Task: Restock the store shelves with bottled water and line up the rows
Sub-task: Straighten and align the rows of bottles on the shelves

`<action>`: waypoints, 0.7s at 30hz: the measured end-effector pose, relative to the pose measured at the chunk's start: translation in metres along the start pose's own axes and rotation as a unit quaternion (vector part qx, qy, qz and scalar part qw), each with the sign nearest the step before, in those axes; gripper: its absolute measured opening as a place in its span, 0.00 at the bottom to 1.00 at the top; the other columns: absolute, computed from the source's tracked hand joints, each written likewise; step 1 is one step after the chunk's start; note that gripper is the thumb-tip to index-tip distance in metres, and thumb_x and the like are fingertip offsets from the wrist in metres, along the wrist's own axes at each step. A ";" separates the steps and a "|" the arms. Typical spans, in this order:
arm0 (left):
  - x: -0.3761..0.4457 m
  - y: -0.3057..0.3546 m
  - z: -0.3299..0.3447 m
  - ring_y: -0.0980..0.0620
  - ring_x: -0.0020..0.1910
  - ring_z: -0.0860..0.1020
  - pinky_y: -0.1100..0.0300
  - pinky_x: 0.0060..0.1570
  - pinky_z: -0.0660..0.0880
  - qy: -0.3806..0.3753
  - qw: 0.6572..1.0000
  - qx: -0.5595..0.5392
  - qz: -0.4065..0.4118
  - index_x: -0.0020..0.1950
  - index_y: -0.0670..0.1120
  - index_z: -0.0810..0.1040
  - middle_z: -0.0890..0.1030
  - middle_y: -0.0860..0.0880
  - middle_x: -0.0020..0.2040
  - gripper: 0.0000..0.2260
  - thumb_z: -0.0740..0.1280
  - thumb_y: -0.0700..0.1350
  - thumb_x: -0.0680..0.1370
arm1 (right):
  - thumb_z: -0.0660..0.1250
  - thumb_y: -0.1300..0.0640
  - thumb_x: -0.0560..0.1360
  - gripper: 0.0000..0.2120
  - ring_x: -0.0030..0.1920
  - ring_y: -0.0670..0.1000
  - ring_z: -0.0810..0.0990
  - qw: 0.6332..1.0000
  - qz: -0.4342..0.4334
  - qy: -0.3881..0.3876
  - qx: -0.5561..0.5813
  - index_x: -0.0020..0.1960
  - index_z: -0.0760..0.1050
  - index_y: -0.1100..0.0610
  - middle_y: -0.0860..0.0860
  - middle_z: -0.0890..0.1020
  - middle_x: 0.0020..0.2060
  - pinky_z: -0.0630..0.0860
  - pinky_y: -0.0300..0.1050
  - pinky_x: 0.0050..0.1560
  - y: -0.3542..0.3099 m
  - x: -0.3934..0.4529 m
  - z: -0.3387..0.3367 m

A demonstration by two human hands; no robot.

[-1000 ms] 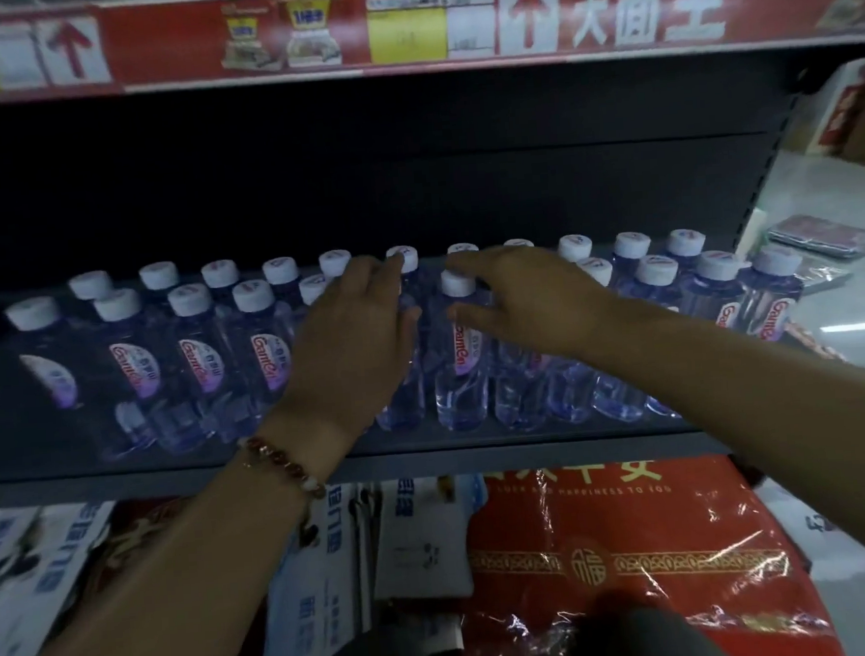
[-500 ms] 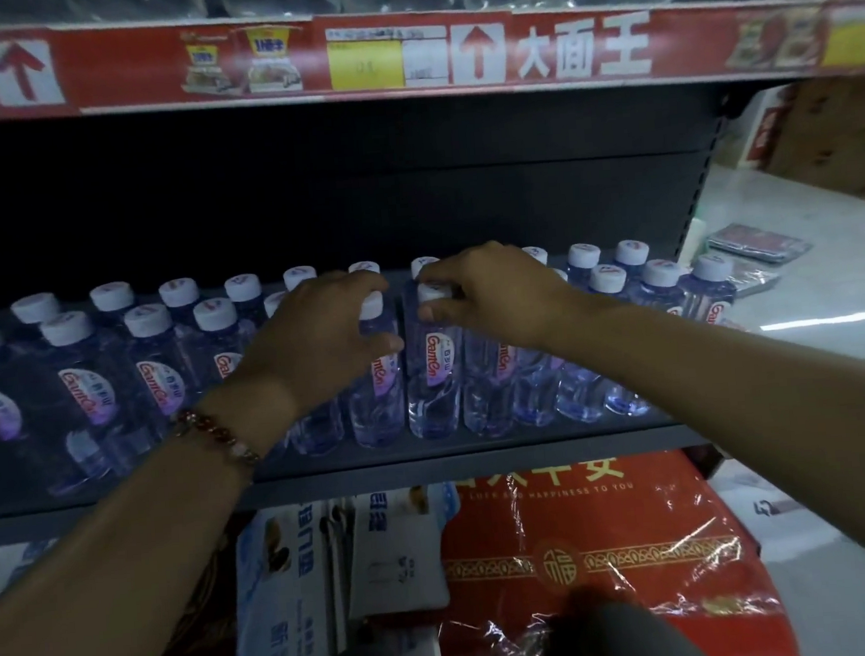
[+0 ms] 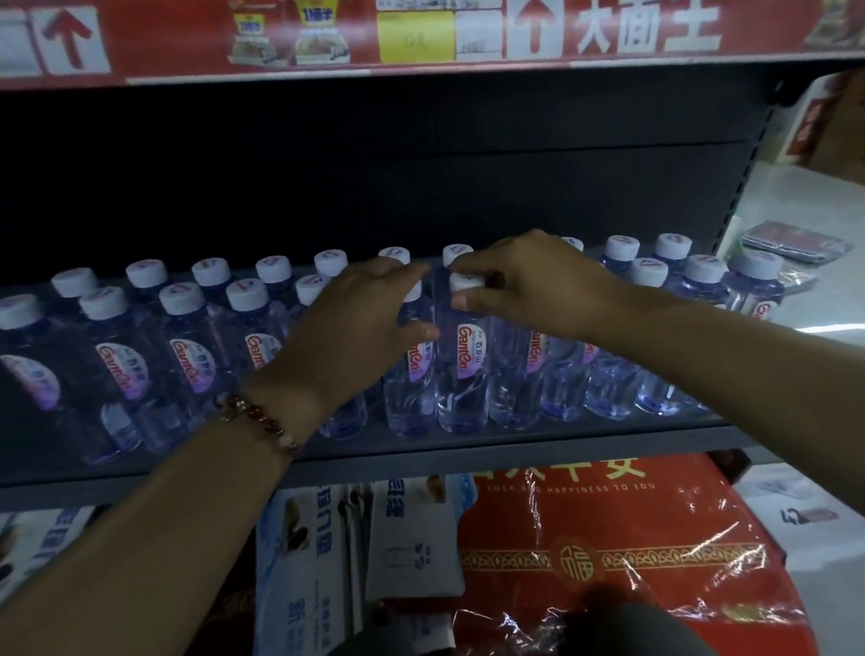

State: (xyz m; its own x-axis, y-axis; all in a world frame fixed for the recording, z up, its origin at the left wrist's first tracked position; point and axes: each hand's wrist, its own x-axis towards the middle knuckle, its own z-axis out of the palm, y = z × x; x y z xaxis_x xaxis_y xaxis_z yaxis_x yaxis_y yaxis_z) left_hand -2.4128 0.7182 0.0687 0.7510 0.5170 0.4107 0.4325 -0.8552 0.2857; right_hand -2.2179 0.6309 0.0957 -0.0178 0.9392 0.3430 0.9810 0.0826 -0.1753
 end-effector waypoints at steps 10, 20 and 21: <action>-0.040 -0.029 -0.007 0.40 0.77 0.62 0.45 0.75 0.57 0.090 0.983 0.159 -0.005 0.81 0.46 0.61 0.63 0.42 0.80 0.32 0.54 0.61 0.81 | 0.63 0.41 0.79 0.26 0.55 0.56 0.80 0.996 -0.062 0.040 -0.040 0.71 0.73 0.56 0.55 0.79 0.56 0.76 0.54 0.57 -0.009 0.002 0.008; -0.077 -0.100 -0.035 0.34 0.71 0.70 0.42 0.71 0.62 0.072 0.971 0.224 -0.046 0.79 0.39 0.64 0.70 0.36 0.74 0.31 0.54 0.56 0.81 | 0.62 0.46 0.82 0.30 0.71 0.60 0.69 0.993 -0.109 0.016 -0.038 0.79 0.60 0.57 0.58 0.68 0.74 0.64 0.51 0.72 -0.096 0.045 0.055; -0.073 -0.103 -0.039 0.35 0.68 0.72 0.42 0.69 0.63 0.067 0.970 0.231 -0.038 0.78 0.39 0.66 0.74 0.37 0.71 0.31 0.55 0.57 0.81 | 0.61 0.46 0.82 0.30 0.71 0.58 0.70 0.995 -0.087 0.020 -0.033 0.79 0.59 0.56 0.57 0.68 0.75 0.66 0.49 0.69 -0.101 0.051 0.055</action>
State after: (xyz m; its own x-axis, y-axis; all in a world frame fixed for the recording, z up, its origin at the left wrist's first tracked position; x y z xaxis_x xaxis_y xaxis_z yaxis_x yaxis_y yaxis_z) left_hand -2.5319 0.7700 0.0426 0.6494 0.5535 0.5214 0.6852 -0.7233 -0.0856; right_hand -2.3284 0.6883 0.0804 -0.1821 0.8985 0.3994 0.9744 0.2193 -0.0490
